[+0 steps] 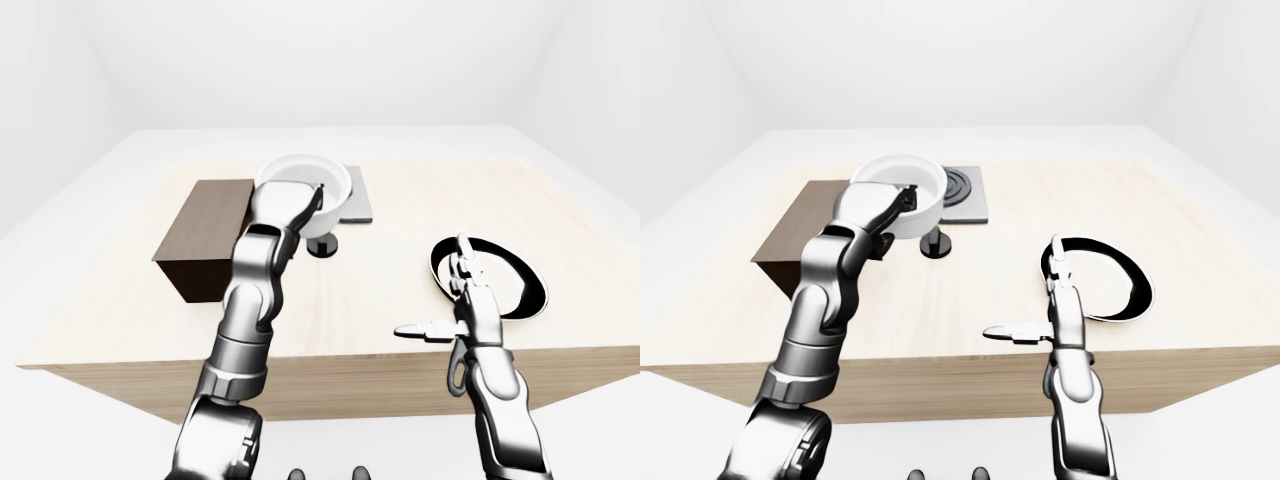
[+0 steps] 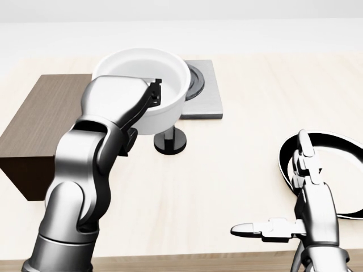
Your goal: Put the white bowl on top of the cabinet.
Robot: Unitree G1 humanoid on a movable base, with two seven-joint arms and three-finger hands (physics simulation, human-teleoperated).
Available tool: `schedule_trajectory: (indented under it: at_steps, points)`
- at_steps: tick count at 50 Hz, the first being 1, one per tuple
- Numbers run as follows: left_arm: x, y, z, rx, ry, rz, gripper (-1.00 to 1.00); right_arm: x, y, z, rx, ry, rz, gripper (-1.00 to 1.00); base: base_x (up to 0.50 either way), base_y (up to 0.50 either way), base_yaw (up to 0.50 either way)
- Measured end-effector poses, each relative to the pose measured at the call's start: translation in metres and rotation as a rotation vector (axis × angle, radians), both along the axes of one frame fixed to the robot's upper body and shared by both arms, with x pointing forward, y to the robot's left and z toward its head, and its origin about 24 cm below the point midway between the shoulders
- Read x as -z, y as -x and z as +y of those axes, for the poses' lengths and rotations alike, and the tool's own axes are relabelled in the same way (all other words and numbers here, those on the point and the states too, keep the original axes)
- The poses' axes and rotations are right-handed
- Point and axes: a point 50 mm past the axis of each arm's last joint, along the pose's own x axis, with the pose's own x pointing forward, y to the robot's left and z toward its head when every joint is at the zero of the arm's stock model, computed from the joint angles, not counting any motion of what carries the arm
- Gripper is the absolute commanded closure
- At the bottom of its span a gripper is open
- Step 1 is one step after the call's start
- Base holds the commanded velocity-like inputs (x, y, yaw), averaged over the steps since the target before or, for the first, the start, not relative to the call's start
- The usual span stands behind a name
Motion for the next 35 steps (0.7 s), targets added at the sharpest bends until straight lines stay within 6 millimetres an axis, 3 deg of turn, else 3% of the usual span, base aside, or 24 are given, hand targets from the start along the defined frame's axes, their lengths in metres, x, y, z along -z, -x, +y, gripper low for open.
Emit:
schedule_trajectory:
  at_steps: [19,35]
  points:
    - [-0.021,-0.005,0.027,-0.037,0.036,-0.053,1.0,0.003,-0.001,0.003,-0.008,0.007,0.005,-1.0,0.0,0.0,0.0]
    - [-0.022,-0.013,0.059,-0.072,0.113,-0.087,1.0,0.004,-0.001,0.004,-0.011,0.007,0.008,-1.0,0.0,0.0,0.0]
